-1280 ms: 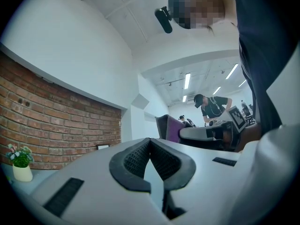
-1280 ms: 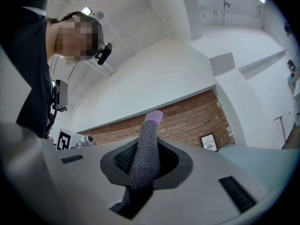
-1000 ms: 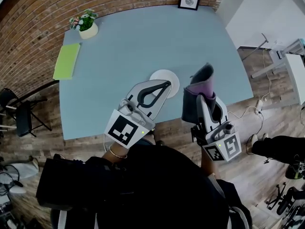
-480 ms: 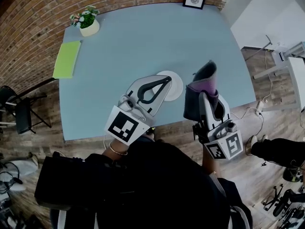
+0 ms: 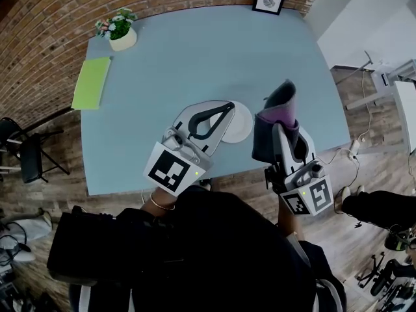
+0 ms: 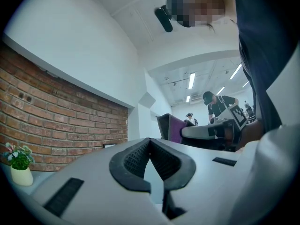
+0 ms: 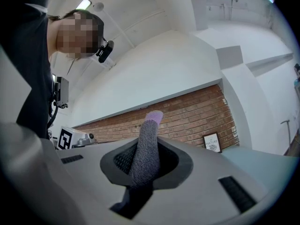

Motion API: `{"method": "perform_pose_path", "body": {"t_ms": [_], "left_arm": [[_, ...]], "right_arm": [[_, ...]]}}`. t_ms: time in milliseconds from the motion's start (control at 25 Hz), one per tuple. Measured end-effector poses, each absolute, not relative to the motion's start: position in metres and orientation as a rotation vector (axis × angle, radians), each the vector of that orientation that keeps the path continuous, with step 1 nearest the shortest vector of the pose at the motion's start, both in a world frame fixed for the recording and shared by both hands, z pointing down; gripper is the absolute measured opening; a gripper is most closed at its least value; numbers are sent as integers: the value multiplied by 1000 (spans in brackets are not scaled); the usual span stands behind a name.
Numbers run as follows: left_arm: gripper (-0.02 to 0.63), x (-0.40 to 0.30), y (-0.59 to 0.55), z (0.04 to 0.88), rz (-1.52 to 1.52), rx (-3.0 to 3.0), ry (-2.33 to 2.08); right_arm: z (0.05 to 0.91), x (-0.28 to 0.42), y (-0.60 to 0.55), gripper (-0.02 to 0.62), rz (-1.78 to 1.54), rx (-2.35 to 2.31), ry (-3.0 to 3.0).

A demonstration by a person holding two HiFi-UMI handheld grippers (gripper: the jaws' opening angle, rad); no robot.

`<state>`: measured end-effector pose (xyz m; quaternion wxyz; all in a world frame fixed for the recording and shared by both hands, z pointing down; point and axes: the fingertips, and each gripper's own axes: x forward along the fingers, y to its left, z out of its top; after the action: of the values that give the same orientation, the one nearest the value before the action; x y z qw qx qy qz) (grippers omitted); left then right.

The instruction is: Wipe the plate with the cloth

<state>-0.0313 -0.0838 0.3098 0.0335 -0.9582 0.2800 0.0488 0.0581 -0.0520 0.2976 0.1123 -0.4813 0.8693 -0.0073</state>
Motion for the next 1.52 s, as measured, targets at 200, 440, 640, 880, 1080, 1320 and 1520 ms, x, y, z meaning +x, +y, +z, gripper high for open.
{"method": "perform_pose_path", "body": {"t_ms": [200,440,640,880,1080,1320,1520], "left_arm": [[-5,-37,-96,311,161,-2948,854],[-5,-38,-106,315,172,-2961,817],[-5,-36,-113,319,144,-2948,807],[-5,-36,-117,322,142,-2951,812],[-5,-33,-116,324,137,-2964,836],[-5,-30,-120,324,156,-2958,910],[-5,-26,-120,322,171,-2929,952]], "right_arm": [[299,52,-64,41,-19,-1417,2556],[302,48,-74,41,-10,-1441,2549],[309,49,-79,41,-32,-1461,2544],[312,52,-80,41,-35,-1478,2539],[308,59,-83,41,-37,-1472,2545],[304,62,-87,41,-33,-1417,2593],[305,67,-87,41,-34,-1392,2611]]}}
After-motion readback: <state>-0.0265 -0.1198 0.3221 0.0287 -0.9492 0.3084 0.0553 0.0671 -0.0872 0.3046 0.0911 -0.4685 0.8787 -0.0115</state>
